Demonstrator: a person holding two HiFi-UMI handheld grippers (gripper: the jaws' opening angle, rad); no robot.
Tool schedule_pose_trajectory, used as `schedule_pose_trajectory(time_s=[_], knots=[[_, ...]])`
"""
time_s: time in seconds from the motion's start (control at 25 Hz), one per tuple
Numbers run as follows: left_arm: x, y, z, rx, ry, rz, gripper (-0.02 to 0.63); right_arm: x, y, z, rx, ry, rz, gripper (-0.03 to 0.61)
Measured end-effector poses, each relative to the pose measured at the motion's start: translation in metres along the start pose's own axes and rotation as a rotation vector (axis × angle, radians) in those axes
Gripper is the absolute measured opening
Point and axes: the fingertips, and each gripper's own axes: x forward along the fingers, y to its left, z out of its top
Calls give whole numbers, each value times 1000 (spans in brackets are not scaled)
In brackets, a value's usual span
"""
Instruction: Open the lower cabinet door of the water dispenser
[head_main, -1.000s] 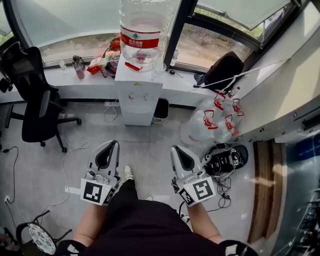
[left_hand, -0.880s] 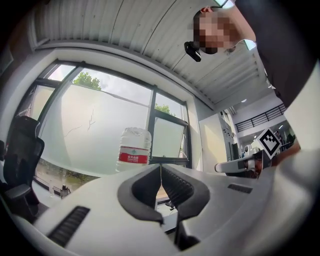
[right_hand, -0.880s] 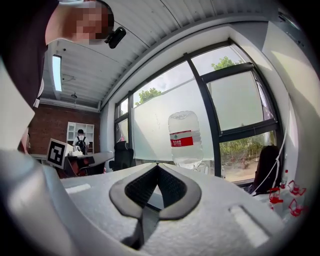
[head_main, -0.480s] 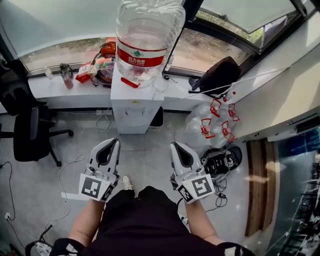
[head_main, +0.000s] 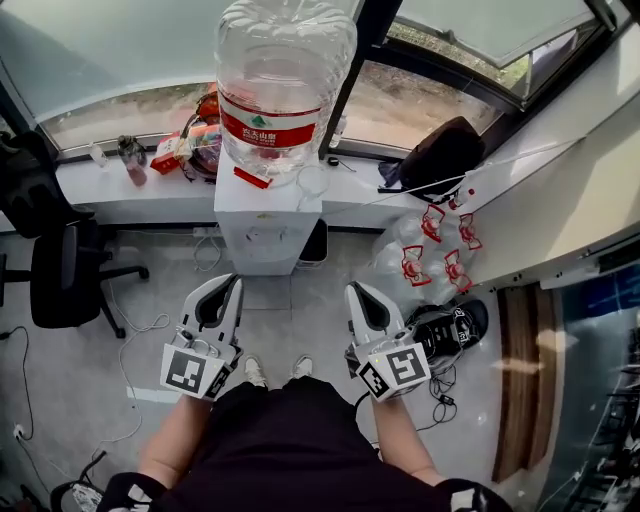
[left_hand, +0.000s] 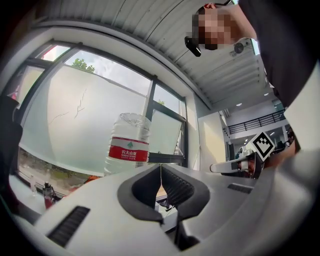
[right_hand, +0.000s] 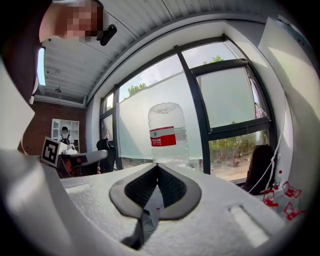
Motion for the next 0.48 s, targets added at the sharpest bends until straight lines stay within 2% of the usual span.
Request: schedule_pose_trajectory(time_s=[0.08,0.28,0.48], knots=[[3,-4,4,17,-13,21,11,3,-2,7,-17,-5,40,2],[13,-12,7,65,-27,60,12,4,-20,4,2,3,76,2],[12,-13,-3,94,4,105,12,9,-29,0,-1,8,112,2]])
